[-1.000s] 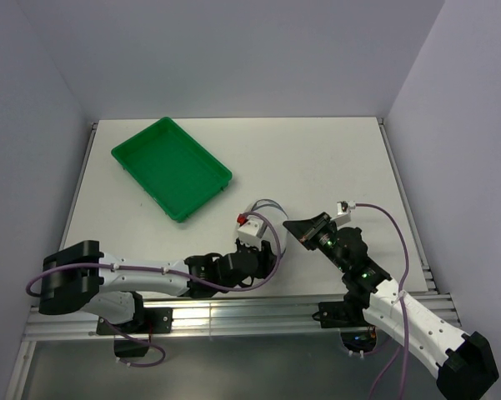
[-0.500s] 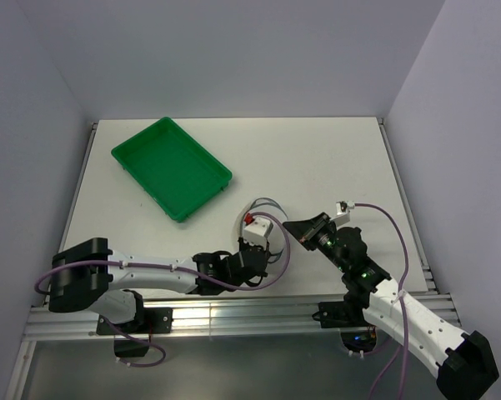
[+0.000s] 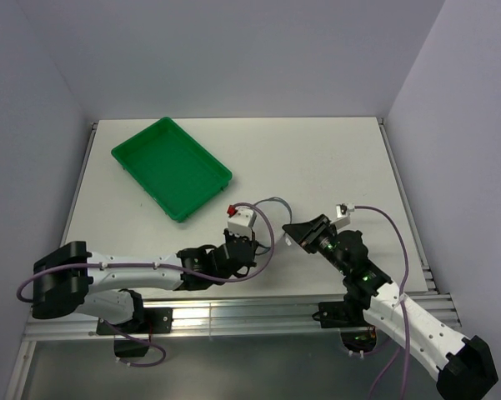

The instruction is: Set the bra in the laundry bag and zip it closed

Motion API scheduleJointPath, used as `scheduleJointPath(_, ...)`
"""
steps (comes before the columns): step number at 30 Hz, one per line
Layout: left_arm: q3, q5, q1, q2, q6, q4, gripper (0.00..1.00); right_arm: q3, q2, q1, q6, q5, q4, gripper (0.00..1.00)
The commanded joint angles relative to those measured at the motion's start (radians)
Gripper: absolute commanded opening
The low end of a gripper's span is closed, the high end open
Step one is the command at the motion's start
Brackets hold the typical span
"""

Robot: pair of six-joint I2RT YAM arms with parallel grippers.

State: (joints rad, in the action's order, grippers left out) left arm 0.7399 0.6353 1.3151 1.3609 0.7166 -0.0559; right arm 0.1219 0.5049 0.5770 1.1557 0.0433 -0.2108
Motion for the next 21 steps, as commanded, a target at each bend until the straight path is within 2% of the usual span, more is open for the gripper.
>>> scheduleJointPath(1, -0.034, -0.002, -0.020, -0.051, -0.025, -0.105, 0.00, -0.005, -0.028, 0.011, -0.034, 0.026, 0.039, 0.35)
scheduleJointPath(7, -0.076, -0.071, -0.028, -0.080, -0.034, -0.182, 0.00, 0.015, -0.080, 0.012, -0.071, 0.030, 0.126, 0.70)
scheduleJointPath(13, -0.099, -0.091, -0.028, -0.103, -0.019, -0.214, 0.00, 0.013, -0.131, 0.015, -0.082, 0.052, 0.180, 0.94)
scheduleJointPath(16, -0.116, -0.100, -0.031, -0.117, -0.013, -0.232, 0.00, 0.031, -0.160, 0.021, -0.090, 0.064, 0.203, 0.99)
scheduleJointPath(21, -0.160, -0.147, -0.050, -0.166, -0.006, -0.278, 0.00, 0.051, -0.172, 0.029, -0.087, 0.075, 0.215, 1.00)
